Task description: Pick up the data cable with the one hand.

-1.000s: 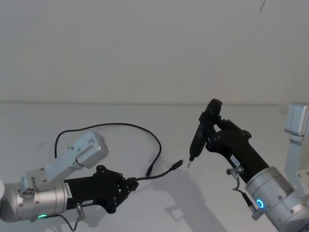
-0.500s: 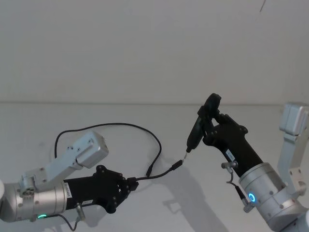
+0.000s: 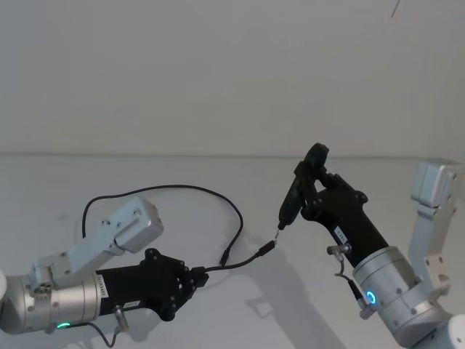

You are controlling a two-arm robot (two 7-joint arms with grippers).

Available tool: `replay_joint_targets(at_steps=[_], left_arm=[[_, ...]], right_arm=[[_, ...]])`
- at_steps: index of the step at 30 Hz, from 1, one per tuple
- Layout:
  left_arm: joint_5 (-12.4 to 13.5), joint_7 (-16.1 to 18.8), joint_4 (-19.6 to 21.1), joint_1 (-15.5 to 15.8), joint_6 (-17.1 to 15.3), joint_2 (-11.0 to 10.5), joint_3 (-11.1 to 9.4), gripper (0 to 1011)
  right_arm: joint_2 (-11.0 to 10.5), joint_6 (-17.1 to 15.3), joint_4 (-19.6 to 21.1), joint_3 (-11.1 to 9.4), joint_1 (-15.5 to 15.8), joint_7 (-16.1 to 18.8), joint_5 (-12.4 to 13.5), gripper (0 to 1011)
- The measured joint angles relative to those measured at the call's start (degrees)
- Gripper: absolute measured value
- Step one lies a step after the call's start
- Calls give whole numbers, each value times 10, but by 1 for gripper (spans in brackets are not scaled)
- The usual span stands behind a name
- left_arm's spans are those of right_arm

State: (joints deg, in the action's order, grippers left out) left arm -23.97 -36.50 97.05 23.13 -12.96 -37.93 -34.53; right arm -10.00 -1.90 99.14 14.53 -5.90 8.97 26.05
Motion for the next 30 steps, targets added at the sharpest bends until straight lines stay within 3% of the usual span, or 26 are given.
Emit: replay_joint_targets(at_steps=[30], left_arm=[[0,0,0,0,0,0,0,36]], right_arm=[[12,16,-30,-6,0,10,-21,279]])
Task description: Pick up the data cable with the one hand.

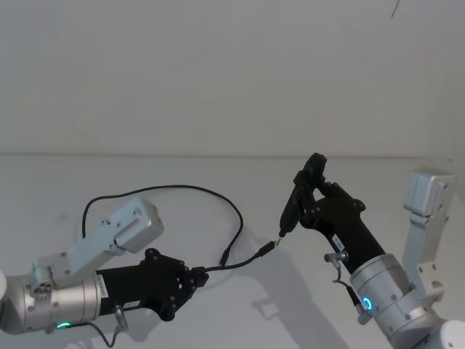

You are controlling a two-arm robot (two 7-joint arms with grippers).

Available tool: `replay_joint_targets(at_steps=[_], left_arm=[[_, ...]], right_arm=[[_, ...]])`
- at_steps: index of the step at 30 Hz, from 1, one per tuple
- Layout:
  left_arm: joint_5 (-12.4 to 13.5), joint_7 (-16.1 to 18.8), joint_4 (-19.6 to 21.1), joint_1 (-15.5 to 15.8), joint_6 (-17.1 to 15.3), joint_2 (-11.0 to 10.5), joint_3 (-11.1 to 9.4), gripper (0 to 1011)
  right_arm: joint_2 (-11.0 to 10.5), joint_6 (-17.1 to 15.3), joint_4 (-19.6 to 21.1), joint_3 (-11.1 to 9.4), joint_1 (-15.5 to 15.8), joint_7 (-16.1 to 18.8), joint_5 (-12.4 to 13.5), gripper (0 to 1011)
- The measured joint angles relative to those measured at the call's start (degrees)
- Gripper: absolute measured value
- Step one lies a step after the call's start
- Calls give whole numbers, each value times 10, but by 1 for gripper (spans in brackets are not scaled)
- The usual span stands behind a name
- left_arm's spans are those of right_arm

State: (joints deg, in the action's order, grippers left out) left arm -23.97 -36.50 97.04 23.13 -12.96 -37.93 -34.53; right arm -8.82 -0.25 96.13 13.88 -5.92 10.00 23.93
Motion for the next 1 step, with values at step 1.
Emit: replay_joint_targets(at_steps=[1], left_arm=[[0,0,0,0,0,0,0,36]], right_arm=[[1,0,-1,0,0,0,0,279]])
